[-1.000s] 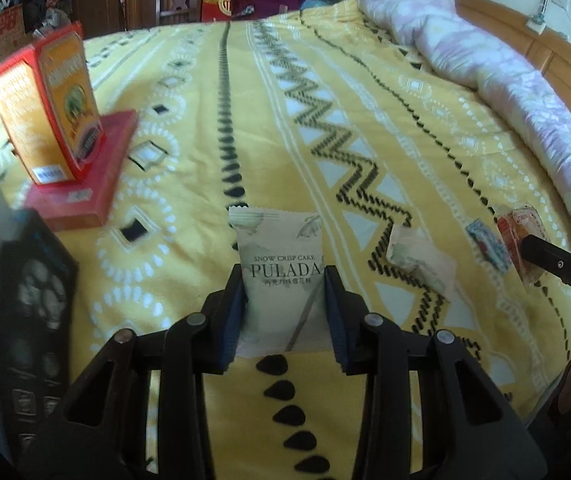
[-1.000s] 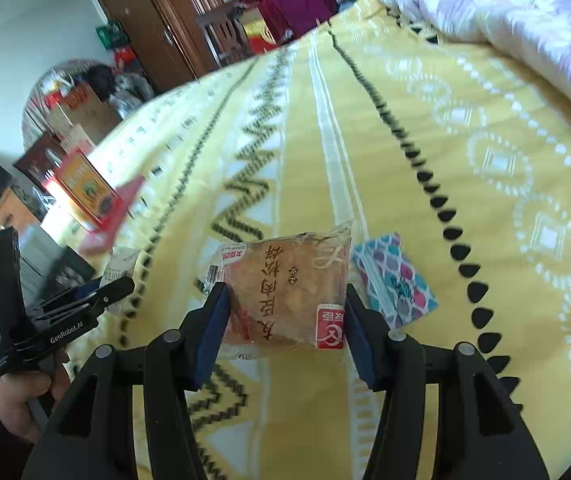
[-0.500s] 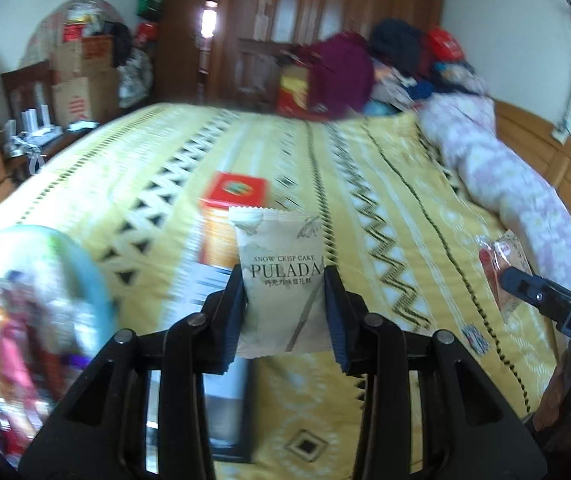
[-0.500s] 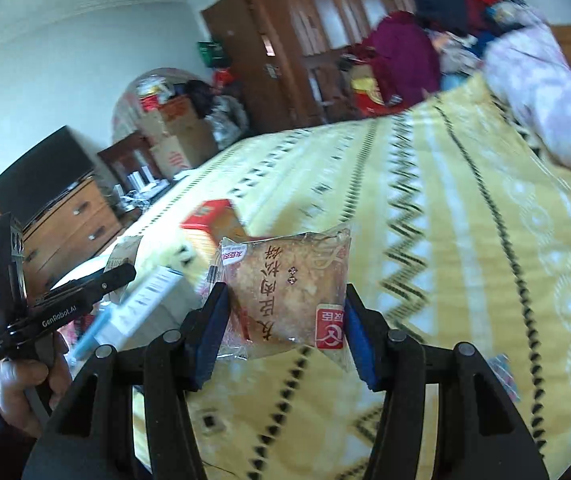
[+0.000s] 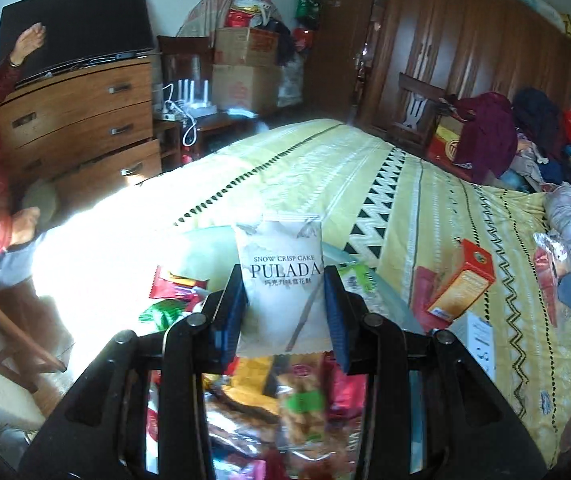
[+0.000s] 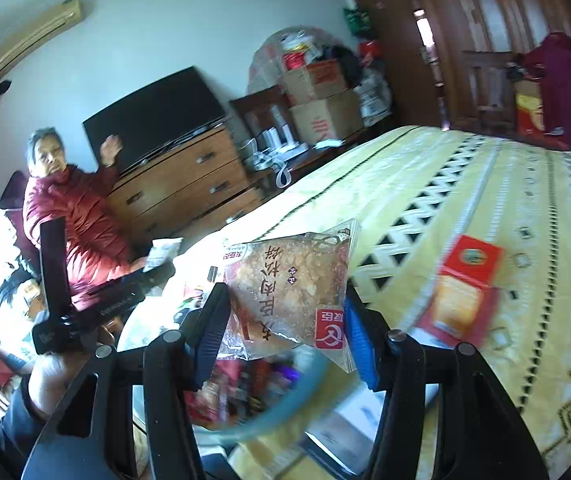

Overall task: Organize snacks
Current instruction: 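Carry the PULADA packet and pastry bag to the bowl and release both, then grasp a white packet with the left tool while the right tool grasps the wet-wipe packet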

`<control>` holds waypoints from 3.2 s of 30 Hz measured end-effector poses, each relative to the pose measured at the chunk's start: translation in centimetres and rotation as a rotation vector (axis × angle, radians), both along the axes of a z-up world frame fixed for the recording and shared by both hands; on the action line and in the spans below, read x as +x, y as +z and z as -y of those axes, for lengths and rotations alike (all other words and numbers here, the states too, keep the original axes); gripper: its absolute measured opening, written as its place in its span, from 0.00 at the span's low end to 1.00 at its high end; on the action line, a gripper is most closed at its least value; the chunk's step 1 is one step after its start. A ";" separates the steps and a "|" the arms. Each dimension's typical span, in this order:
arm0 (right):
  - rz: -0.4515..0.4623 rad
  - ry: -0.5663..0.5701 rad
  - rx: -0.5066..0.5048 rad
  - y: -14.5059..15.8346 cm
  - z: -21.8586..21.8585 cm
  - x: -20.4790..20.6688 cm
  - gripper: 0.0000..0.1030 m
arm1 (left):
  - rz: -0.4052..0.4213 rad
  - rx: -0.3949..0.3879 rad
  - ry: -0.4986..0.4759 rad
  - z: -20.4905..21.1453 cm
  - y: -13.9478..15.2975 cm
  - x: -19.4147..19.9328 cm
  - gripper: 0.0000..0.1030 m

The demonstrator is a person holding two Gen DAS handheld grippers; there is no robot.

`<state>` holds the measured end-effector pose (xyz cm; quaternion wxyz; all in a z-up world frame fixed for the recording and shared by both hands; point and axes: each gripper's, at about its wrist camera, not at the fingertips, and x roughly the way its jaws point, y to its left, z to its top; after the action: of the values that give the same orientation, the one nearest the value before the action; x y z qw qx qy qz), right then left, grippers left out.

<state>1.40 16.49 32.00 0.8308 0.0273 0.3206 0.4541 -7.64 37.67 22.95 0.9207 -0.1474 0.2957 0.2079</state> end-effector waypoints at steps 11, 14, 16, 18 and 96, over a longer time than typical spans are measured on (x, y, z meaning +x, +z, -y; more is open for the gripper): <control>-0.058 0.102 -0.082 -3.1 -11.7 0.2 0.57 | -0.048 -0.033 0.019 -3.5 -2.7 -0.8 0.37; -0.053 0.104 -0.099 -3.3 -12.2 0.0 0.57 | -0.041 -0.048 0.010 -4.8 -2.6 -1.6 0.37; -0.052 0.103 -0.105 -3.4 -12.3 -0.1 0.57 | -0.040 -0.057 0.009 -5.4 -2.7 -1.8 0.37; -0.051 0.102 -0.111 -3.5 -12.6 -0.2 0.57 | -0.041 -0.066 0.008 -5.7 -2.9 -1.9 0.37; -0.274 -0.681 -0.455 -24.1 45.7 2.1 0.62 | -0.314 -0.104 -0.915 40.8 -15.6 12.1 0.88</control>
<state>3.51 -29.18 7.86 0.8678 0.0079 0.4928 0.0638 4.51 -3.14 7.36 0.8533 -0.0149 0.4755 -0.2136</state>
